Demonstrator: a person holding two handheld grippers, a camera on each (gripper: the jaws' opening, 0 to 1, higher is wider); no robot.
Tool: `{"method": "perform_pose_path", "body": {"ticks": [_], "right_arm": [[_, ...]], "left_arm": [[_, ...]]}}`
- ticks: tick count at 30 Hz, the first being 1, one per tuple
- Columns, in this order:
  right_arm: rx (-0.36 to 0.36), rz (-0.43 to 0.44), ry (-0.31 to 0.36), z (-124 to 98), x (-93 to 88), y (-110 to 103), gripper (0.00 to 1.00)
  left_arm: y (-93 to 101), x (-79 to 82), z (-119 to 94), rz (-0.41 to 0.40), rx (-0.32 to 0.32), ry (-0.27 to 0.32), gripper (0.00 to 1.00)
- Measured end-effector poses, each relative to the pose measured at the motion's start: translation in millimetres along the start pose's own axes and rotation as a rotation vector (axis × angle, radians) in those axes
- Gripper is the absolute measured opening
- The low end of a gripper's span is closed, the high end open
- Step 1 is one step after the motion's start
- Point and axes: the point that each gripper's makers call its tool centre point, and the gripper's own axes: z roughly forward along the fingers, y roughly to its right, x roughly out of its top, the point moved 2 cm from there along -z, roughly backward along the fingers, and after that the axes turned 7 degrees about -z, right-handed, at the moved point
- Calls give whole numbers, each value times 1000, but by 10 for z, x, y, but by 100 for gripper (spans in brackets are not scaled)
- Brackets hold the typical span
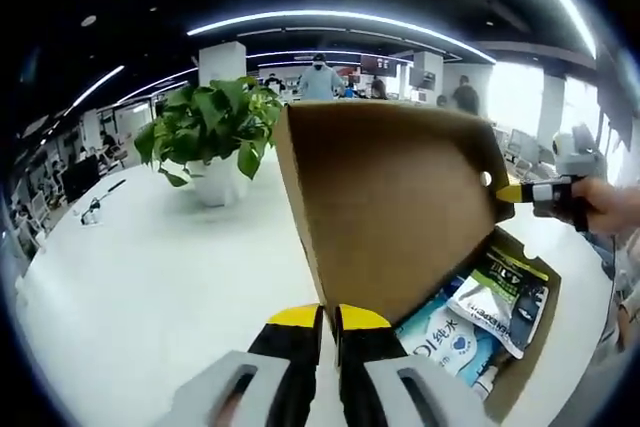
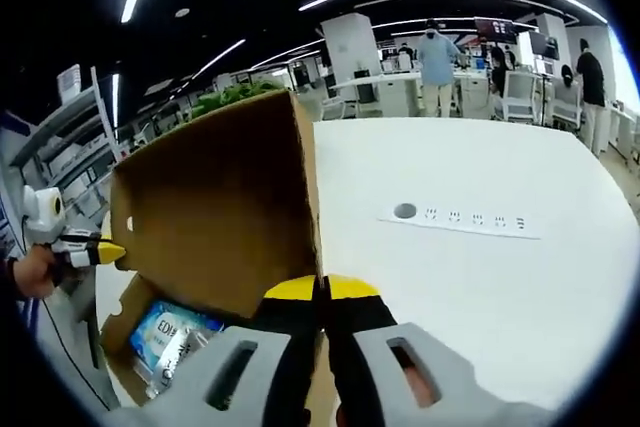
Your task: Operate the shoe box by opening the lid, removing the specified soft item, and placing it in the target area until the item is outside and the box remains undamaged.
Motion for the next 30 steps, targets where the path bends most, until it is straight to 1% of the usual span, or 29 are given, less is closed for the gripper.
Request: {"method": "perform_pose_path", "body": {"ticks": [10, 20, 22, 30], "right_arm": [[-8, 48, 0, 71, -21, 28, 0], [-20, 100, -7, 130, -56, 47, 0], [-29, 135, -8, 141, -70, 55, 0], [-40, 164, -21, 181, -111, 79, 0]], "left_arm": [[-40, 11, 83, -27, 19, 0, 5], [-87, 43, 170, -34, 30, -9, 5], [-98, 48, 190, -34, 32, -8, 5], [-125, 57, 258, -36, 41, -13, 6]]}}
